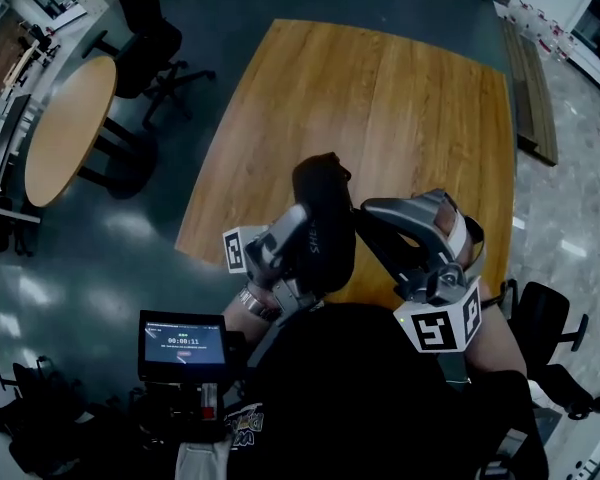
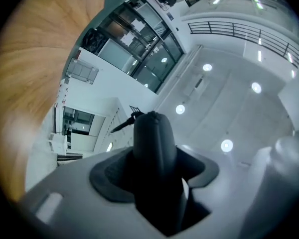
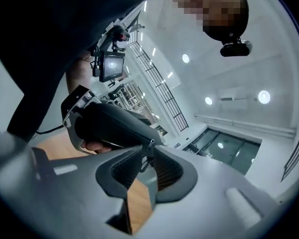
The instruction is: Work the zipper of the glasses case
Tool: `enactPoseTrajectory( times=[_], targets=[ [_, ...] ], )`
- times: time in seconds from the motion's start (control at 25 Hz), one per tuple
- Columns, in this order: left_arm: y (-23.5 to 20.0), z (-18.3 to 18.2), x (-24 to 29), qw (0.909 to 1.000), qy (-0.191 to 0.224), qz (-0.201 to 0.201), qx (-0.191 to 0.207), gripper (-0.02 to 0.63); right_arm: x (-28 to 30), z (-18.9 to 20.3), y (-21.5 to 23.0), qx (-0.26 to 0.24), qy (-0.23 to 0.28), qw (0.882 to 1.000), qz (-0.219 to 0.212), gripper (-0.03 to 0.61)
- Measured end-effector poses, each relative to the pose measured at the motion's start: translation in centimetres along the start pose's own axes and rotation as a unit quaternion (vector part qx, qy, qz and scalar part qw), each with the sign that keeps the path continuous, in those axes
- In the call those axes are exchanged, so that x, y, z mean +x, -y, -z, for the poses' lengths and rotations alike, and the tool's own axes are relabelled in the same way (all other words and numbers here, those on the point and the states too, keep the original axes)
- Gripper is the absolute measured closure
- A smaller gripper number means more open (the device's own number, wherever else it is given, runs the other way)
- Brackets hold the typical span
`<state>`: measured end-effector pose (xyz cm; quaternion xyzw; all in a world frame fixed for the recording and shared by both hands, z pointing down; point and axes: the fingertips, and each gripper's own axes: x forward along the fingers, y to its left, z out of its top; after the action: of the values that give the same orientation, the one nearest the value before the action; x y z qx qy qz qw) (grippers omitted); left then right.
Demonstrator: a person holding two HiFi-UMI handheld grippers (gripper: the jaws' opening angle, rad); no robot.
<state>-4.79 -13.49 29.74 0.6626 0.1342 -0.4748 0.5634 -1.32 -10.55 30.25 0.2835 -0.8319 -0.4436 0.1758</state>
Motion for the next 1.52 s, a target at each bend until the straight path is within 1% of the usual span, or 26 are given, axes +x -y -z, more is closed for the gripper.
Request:
enactPoseTrajectory(
  times=[0.04, 0.12, 0.24, 0.36, 0.4, 0.44, 0.52, 0.56, 0.72, 0.8, 0.92, 1.04, 1.16, 1.24, 1.32, 1.4, 1.52],
  targets=[
    [-0.1, 0.0, -0.1, 1.0000, 0.002, -0.005, -0.005, 0.354, 0.0, 0.0, 0.0, -0.003, 0.000, 1.000, 0.000, 0.522],
    [-0.4, 0.0, -0.3, 0.9998, 0.002, -0.019, -0.009, 0.354, 0.0, 0.1, -0.3, -0.013, -0.006, 1.000, -0.004, 0.522],
    [-1.1, -0.1, -1.0, 0.9987, -0.003, -0.047, -0.019, 0.354, 0.1, 0.4, -1.1, -0.047, -0.016, 0.999, -0.017, 0.522],
    [-1.8, 0.2, -1.3, 0.9969, -0.012, -0.070, -0.035, 0.356, -0.1, 0.6, -1.5, -0.074, -0.024, 0.997, -0.023, 0.554],
    [-2.1, 0.3, -1.4, 0.9961, -0.017, -0.078, -0.037, 0.356, -0.2, 0.8, -1.4, -0.074, -0.027, 0.997, -0.022, 0.552],
    [-2.4, 0.5, -1.4, 0.9953, -0.022, -0.087, -0.036, 0.356, -0.4, 1.0, -1.2, -0.069, -0.031, 0.997, -0.021, 0.580],
    [-2.7, 0.6, -1.4, 0.9945, -0.029, -0.097, -0.028, 0.356, -0.7, 1.3, -1.1, -0.048, -0.034, 0.998, -0.026, 0.572],
    [-2.8, 0.6, -1.3, 0.9942, -0.031, -0.101, -0.017, 0.356, -0.8, 1.4, -1.1, -0.034, -0.034, 0.998, -0.030, 0.572],
    [-3.0, 0.0, -0.7, 0.9889, -0.030, -0.134, 0.057, 0.359, -1.1, 2.1, -1.1, 0.047, -0.036, 0.998, -0.037, 0.574],
    [-3.0, -1.0, -0.6, 0.9863, -0.006, -0.143, 0.082, 0.361, -1.3, 2.1, -1.5, 0.076, -0.033, 0.996, -0.044, 0.575],
    [-3.0, -3.2, -0.3, 0.9843, 0.042, -0.143, 0.093, 0.362, -1.6, 1.8, -2.4, 0.098, -0.029, 0.993, -0.056, 0.575],
    [-2.9, -5.1, 0.0, 0.9799, 0.090, -0.142, 0.108, 0.362, -1.9, 1.5, -3.3, 0.145, -0.018, 0.987, -0.071, 0.575],
    [-3.1, -6.4, -0.4, 0.9714, 0.133, -0.152, 0.125, 0.360, -1.8, 1.2, -5.0, 0.176, -0.015, 0.980, -0.093, 0.575],
    [-3.5, -6.8, -0.5, 0.9657, 0.153, -0.161, 0.135, 0.360, -1.5, 0.9, -6.2, 0.191, -0.014, 0.976, -0.106, 0.574],
    [-3.8, -6.8, -0.5, 0.9605, 0.163, -0.169, 0.149, 0.360, -1.1, 0.9, -7.1, 0.209, -0.012, 0.971, -0.114, 0.574],
    [-4.0, -6.5, -0.4, 0.9541, 0.167, -0.179, 0.173, 0.360, -0.8, 1.0, -7.6, 0.229, -0.012, 0.966, -0.122, 0.574],
    [-4.2, -6.1, -0.6, 0.9380, 0.167, -0.205, 0.224, 0.362, -0.7, 1.7, -8.1, 0.238, -0.017, 0.963, -0.128, 0.575]
  ],
)
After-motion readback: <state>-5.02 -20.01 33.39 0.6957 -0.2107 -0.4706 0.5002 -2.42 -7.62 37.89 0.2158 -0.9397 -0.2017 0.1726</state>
